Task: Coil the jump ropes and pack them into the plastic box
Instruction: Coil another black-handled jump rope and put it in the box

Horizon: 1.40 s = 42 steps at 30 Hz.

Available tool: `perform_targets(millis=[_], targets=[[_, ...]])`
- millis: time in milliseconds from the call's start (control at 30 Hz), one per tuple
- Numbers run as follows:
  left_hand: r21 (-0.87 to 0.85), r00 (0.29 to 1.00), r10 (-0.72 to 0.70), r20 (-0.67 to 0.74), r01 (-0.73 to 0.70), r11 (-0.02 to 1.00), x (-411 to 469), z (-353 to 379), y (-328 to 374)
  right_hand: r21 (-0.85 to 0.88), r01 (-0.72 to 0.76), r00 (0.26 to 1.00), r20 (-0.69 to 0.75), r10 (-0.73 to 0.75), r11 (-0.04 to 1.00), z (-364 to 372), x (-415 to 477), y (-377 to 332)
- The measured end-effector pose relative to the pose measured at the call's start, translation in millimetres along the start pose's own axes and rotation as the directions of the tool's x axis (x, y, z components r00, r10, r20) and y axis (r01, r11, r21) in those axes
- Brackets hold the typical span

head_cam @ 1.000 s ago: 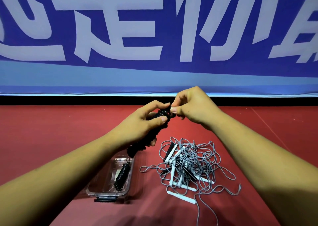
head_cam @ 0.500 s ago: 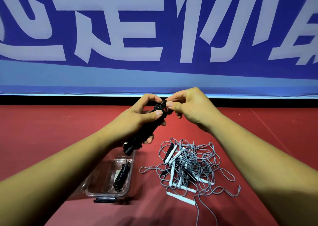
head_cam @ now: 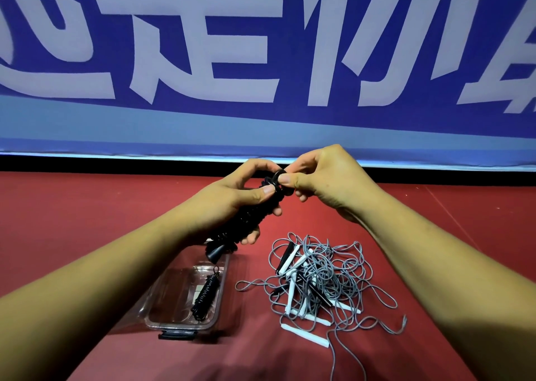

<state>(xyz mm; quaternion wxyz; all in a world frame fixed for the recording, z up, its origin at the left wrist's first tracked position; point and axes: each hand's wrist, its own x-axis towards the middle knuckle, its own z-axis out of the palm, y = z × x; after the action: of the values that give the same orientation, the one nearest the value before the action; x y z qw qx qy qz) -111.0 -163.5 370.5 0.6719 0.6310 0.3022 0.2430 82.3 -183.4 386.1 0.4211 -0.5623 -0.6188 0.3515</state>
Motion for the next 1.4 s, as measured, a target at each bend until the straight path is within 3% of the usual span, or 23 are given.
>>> perform_targets(millis=[167,333,700,800,933,1200,1400], targets=[[-0.005,1.0,0.028,0.002,-0.028,1.0,0.3,-0.1,0.8,-0.153,0.031,0.996,-0.076,-0.043,0.988,4.7,1.2,-4.6],[-0.009,0.997,0.07,-0.043,-0.07,0.997,3.8,2.3,-0.4,-0.357,0.095,0.952,-0.24,-0.19,0.929,15.4,2.5,-1.3],[-0.194,0.994,0.062,-0.086,-0.078,0.978,5.7,4.9,-0.6,-0.21,0.181,0.902,-0.354,-0.247,0.961,34.6,0.8,7.0],[-0.259,0.994,0.083,-0.074,-0.099,0.961,4.3,5.0,-0.1,-0.006,0.164,0.951,-0.264,-0.16,0.986,31.9,1.3,4.2],[-0.328,0.993,0.103,-0.053,-0.115,0.938,3.2,1.6,0.5,0.143,0.209,0.977,-0.072,-0.201,0.967,21.8,1.4,5.1],[-0.346,0.997,-0.011,0.074,0.036,0.938,4.7,-10.0,-3.8,0.14,0.214,0.972,-0.128,-0.197,0.967,23.4,1.5,11.0],[-0.287,0.998,-0.058,0.007,0.057,0.956,7.6,-10.7,-12.3,0.116,0.137,0.973,-0.203,-0.112,0.984,42.1,5.9,23.0]])
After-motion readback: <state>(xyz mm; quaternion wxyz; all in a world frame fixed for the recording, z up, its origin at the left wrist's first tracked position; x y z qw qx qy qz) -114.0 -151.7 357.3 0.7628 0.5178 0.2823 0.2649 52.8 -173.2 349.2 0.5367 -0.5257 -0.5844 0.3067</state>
